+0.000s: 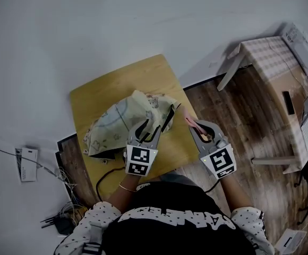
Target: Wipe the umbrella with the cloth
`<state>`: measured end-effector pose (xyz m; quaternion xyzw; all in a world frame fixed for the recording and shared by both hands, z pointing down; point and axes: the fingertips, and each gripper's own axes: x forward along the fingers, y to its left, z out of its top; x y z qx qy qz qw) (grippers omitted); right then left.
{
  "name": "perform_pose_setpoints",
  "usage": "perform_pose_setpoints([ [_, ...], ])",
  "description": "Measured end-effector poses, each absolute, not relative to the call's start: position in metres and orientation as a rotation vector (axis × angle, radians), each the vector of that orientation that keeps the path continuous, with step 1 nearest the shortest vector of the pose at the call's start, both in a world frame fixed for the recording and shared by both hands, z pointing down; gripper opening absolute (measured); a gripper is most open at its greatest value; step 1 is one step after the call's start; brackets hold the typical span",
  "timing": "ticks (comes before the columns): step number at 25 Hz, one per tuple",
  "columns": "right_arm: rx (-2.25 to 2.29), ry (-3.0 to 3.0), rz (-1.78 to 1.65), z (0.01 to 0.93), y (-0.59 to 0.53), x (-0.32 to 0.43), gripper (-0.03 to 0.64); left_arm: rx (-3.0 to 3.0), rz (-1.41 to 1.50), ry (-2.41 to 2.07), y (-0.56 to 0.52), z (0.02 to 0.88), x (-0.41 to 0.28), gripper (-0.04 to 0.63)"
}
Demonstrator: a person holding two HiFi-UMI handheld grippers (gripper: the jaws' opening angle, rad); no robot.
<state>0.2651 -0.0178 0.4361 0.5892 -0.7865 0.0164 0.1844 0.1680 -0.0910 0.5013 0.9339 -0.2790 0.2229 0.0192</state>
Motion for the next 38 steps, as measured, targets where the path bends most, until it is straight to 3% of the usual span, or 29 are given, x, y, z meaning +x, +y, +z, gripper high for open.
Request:
perform_pose_setpoints([
  [6,1.648,-2.223,0.063,0.441,-0.016,0.278,0.034,2.851,0.784,-0.966,-0.103,0.520,0.172,0.176],
  [7,1.646,-2.225,0.064,0.441,-0.017,0.279,0.034,2.846,0.777,-1.007,-0.106,0.519,0.170,0.141],
  [9,1.640,-2.232,0.065,0.442,-0.018,0.280,0.034,2.852,0.738,-1.087,-0.112,0.511,0.165,-0.002],
  [26,1.486,-2.402,0.058,0.443,-0.050,0.233,0.034,2.753,0.495,-1.344,-0.114,0.471,0.080,-0.002],
  [38,1.335,-2.544,0.056,0.441,-0.076,0.184,0.034,2.584,0.509,-1.544,-0.104,0.474,0.008,-0.002],
])
